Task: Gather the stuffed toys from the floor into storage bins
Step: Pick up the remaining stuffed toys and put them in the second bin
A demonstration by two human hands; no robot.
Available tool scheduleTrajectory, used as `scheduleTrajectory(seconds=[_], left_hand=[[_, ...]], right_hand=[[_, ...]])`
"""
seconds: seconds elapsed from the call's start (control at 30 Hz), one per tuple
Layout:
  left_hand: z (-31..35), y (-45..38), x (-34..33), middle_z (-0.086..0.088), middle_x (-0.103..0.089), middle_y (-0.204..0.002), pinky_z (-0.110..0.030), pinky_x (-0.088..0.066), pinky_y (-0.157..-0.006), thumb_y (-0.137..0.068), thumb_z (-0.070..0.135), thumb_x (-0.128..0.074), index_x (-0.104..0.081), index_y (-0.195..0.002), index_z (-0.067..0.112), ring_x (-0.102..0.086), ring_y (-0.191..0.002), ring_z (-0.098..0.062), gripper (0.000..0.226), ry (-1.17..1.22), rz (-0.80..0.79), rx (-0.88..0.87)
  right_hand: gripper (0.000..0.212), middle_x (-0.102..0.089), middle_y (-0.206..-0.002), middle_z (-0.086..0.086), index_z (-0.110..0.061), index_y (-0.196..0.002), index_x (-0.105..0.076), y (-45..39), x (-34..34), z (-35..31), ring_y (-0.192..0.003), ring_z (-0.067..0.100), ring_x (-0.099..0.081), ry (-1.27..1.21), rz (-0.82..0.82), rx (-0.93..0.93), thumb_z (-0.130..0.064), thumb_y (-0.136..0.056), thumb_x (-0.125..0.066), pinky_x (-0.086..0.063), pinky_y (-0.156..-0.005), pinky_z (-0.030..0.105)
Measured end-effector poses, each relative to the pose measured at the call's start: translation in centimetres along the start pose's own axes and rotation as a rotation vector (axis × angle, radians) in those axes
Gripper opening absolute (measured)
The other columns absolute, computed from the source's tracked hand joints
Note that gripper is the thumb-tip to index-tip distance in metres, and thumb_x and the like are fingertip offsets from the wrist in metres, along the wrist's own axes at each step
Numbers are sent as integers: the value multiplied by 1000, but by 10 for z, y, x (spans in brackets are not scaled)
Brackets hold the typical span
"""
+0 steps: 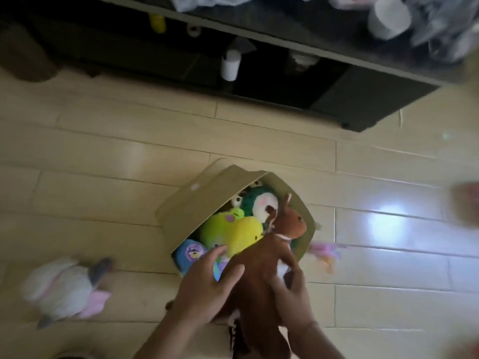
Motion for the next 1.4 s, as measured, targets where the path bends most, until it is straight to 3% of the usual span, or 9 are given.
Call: scheduleTrajectory(seconds=[0.13, 0.37, 0.5, 0.63, 0.73, 0.87, 1.0, 1.1, 1.4], left_hand=[[7, -35, -17, 21, -53, -119, -30, -43, -100, -59, 79, -49, -50, -122, 45, -51, -118, -5, 71, -67, -63, 76], [-4, -86, -13, 21, -69, -99, -15, -47, -80, -64, 50, -70, -58, -114, 39, -65, -105, -14, 53, 162, 84, 137], [-8, -111, -15, 6, -56, -132, -28, -48, -100, -48, 60, -85, -48, -129, 39, -56, -121, -9, 91, 167, 138, 101], [-15, -109, 19, -3, -50, -119, -38, -52, -92, -64, 48, -81, -59, -108, 34, -59, -99, -18, 52, -40, 433, 118], [-10, -114, 19, -2, -53, -109, -39, -52, -84, -73, 47, -70, -56, -102, 39, -60, -96, -26, 33, -270, 384, 101], [17, -129, -14, -9, -50, -125, -42, -51, -75, -71, 53, -57, -47, -120, 26, -56, -102, -36, 57, -656, 299, -37], [31, -131, -53, -8, -32, -150, -47, -52, -89, -73, 45, -66, -47, -131, 24, -41, -126, -36, 64, -788, 350, -318], [-4, -147, -81, -1, -18, -157, -49, -40, -104, -64, 68, -63, -33, -145, 32, -22, -140, -38, 93, -810, 192, -246], [-44, -251, -79, -6, -22, -154, -44, -39, -98, -64, 52, -70, -42, -139, 33, -37, -118, -42, 83, -830, 268, -223]], right_hand=[[56, -60, -112, -2, -38, -117, -46, -54, 13, -20, -105, 28, -63, -70, 110, -119, -57, -73, -74, -54, -97, 53], [75, -50, -146, 9, -25, -152, -27, -134, -42, -79, -131, 34, -51, 529, -249, 7, -50, -90, -62, -43, -109, 39], [75, -57, -131, 7, -25, -140, -41, -140, -57, -94, -119, 33, -57, 915, -284, 172, -53, -78, -72, -50, -96, 37], [70, -60, -128, 5, -21, -133, -55, -134, -95, -63, -115, 25, -61, 947, -538, 163, -55, -75, -76, -48, -85, 30], [60, -63, -126, 7, -26, -133, -52, -139, -76, -59, -111, 29, -62, 1102, -406, 210, -61, -85, -61, -47, -81, 32], [71, -64, -126, 7, -33, -146, -28, -154, -31, -83, -115, 35, -61, 870, -59, 246, -51, -86, -61, -52, -87, 39], [96, -53, -144, 10, -45, -152, 4, -168, -64, -69, -122, 35, -58, 766, -199, 248, -43, -84, -63, -52, -98, 44], [100, -48, -149, 6, -53, -147, 19, -197, -70, -39, -123, 34, -59, 930, -250, 156, -58, -85, -58, -51, -101, 52], [93, -16, -166, 10, -41, -156, 13, -258, -94, -11, -144, 36, -39, 659, -238, 262, -56, -93, -54, -37, -116, 44]])
Point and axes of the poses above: each hand's wrist, its own y-axis away from the middle knuckle, its own x-axis out of the back of the hand, z = x × y, the point moved 10 cm from there along -y, towards the middle knuckle
